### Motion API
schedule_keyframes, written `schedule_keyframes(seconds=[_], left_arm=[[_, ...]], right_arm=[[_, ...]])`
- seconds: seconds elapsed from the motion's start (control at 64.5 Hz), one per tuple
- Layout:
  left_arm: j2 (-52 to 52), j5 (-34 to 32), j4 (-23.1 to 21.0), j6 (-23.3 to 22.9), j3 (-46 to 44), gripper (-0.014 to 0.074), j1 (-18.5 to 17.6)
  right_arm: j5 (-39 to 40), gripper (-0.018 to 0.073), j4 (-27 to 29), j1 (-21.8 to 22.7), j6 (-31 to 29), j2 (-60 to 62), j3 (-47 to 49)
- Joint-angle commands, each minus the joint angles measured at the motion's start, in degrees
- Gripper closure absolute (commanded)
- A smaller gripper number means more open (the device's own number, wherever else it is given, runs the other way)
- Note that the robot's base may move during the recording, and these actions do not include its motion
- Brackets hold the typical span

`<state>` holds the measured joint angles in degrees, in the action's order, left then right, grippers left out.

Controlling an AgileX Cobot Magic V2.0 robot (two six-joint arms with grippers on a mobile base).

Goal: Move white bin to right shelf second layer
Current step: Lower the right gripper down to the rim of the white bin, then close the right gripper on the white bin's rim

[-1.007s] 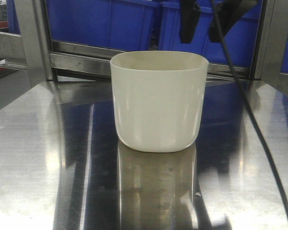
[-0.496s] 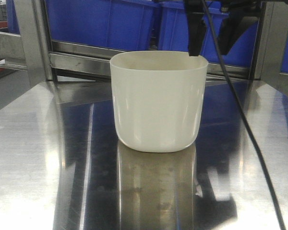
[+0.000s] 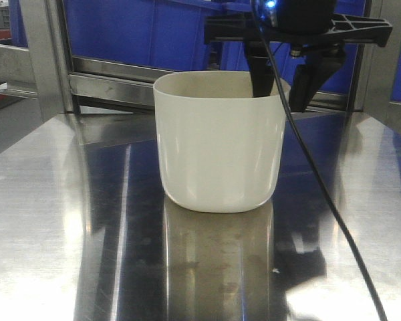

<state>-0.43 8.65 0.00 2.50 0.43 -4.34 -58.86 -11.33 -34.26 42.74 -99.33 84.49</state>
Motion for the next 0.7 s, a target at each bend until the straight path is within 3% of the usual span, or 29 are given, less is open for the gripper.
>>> schedule_keyframes(seconds=[0.0,0.124,0.341,0.682], left_arm=[[-0.92,-4.66,-0.35,-0.30,2.11,0.0512,-0.22],[-0.92,-4.66,-0.35,-0.30,2.11,0.0512,-0.22],[-0.92,-4.66,-0.35,-0.30,2.11,0.0512,-0.22],[-0.92,-4.66,-0.35,-0.30,2.11,0.0512,-0.22]], right_arm=[[1.50,0.0209,-0.58,0.43,0.03,2.36,2.13],[1.50,0.0239,-0.58,0.47,0.03,2.24,2.13],[1.10,0.0452,-0.58,0.50,0.03,2.24,2.13],[-1.91,0.0463,-4.45,1.12,-1.54,5.30,1.80]])
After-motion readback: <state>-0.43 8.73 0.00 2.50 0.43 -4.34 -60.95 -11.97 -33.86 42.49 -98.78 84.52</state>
